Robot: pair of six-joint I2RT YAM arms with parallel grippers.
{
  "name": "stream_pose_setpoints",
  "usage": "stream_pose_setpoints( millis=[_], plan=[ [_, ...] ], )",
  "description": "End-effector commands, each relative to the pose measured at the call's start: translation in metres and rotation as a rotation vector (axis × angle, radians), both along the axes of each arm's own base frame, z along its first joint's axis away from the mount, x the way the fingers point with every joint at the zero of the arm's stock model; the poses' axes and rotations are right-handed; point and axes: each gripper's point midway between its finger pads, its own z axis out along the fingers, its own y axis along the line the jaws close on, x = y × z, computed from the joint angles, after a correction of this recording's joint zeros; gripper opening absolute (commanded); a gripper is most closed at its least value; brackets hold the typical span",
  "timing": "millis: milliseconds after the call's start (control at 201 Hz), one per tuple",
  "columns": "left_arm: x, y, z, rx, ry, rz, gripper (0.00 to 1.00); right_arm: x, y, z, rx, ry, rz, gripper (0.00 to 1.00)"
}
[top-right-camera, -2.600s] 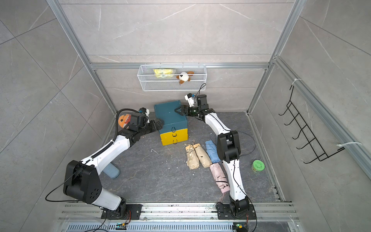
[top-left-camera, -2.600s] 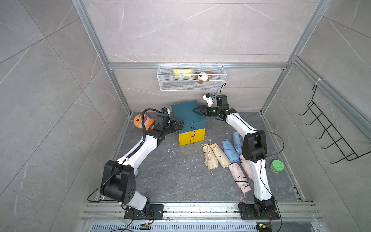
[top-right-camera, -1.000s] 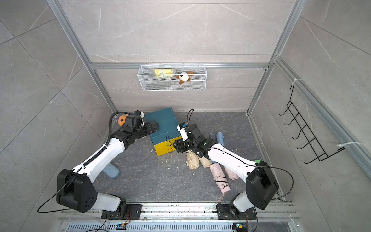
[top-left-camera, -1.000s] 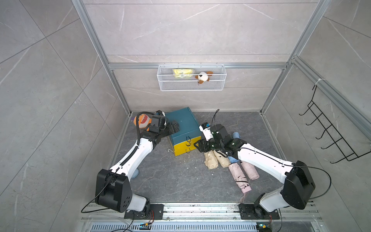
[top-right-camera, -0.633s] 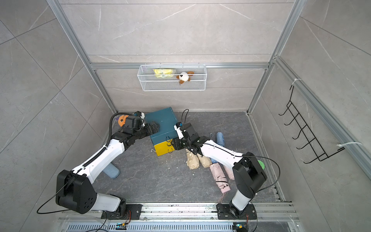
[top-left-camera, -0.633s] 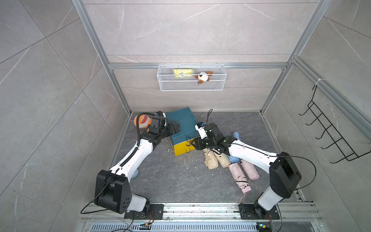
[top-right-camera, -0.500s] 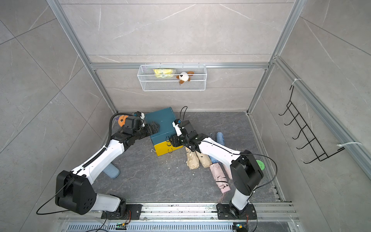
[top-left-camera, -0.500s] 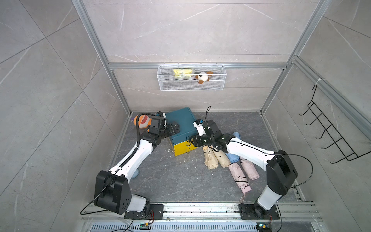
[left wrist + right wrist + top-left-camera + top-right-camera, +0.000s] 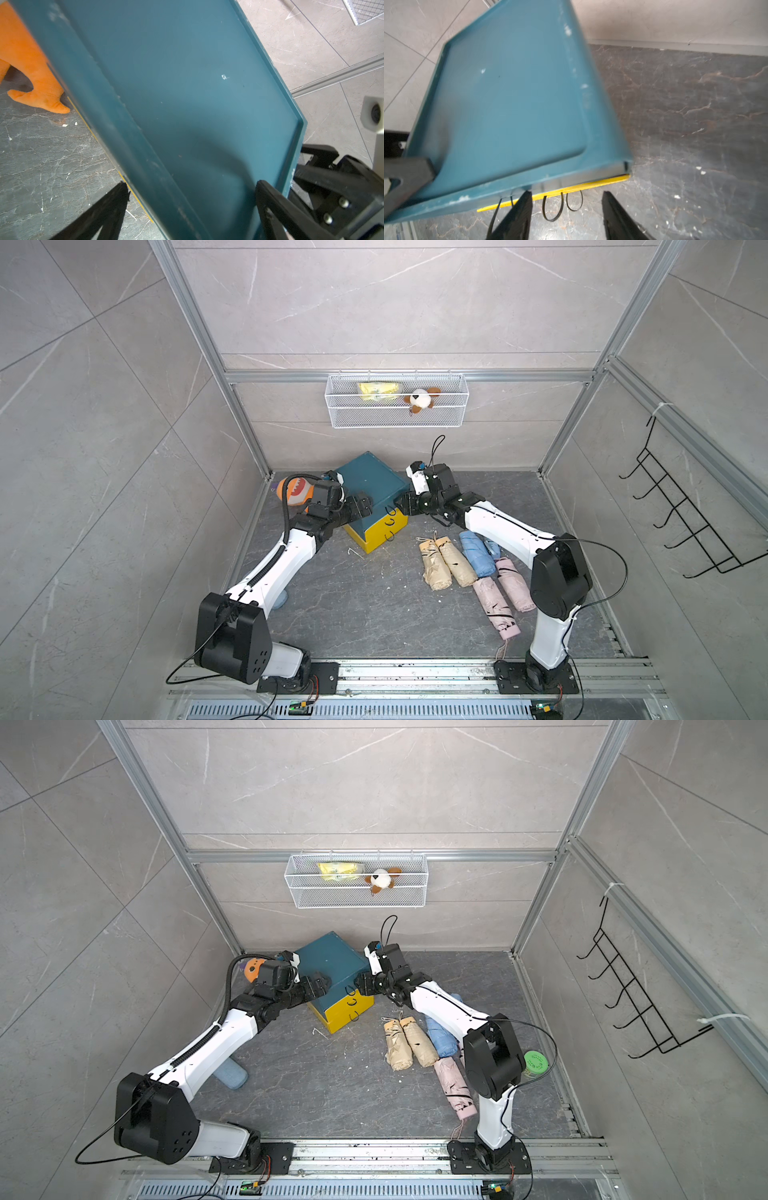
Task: Place the umbrella in the drawer by color
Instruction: Adjust the storage box at the center of the board, then open the drawer in the storage box.
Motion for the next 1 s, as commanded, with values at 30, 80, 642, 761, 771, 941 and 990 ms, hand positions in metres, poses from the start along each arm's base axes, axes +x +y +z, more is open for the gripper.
stream_pose_setpoints(
  millis=[30, 80, 642, 761, 771, 941, 990],
  plan=[
    [-0.006, 0.002, -0.018, 0.035, 0.067, -0.004, 0.97, -0.003, 0.000, 0.022, 0.060, -0.006, 0.018, 0.59],
    [-0.006, 0.002, -0.018, 0.039, 0.067, -0.003, 0.97, -0.010, -0.003, 0.025, 0.076, 0.006, 0.014, 0.59],
    [-0.006, -0.004, -0.023, 0.029, 0.068, -0.025, 0.97, -0.054, 0.019, 0.018, 0.413, 0.239, 0.063, 0.58],
    [-0.007, -0.004, -0.026, 0.035, 0.073, -0.025, 0.96, -0.052, 0.026, 0.013, 0.443, 0.261, 0.069, 0.57],
    [-0.007, -0.004, -0.026, 0.036, 0.074, -0.024, 0.97, -0.052, 0.027, 0.013, 0.446, 0.263, 0.071, 0.57],
    [-0.007, -0.003, -0.029, 0.041, 0.079, -0.024, 0.96, -0.048, 0.035, 0.002, 0.454, 0.293, 0.072, 0.56],
    [-0.007, -0.003, -0.030, 0.040, 0.079, -0.024, 0.96, -0.047, 0.036, 0.000, 0.458, 0.296, 0.074, 0.55]
  ],
)
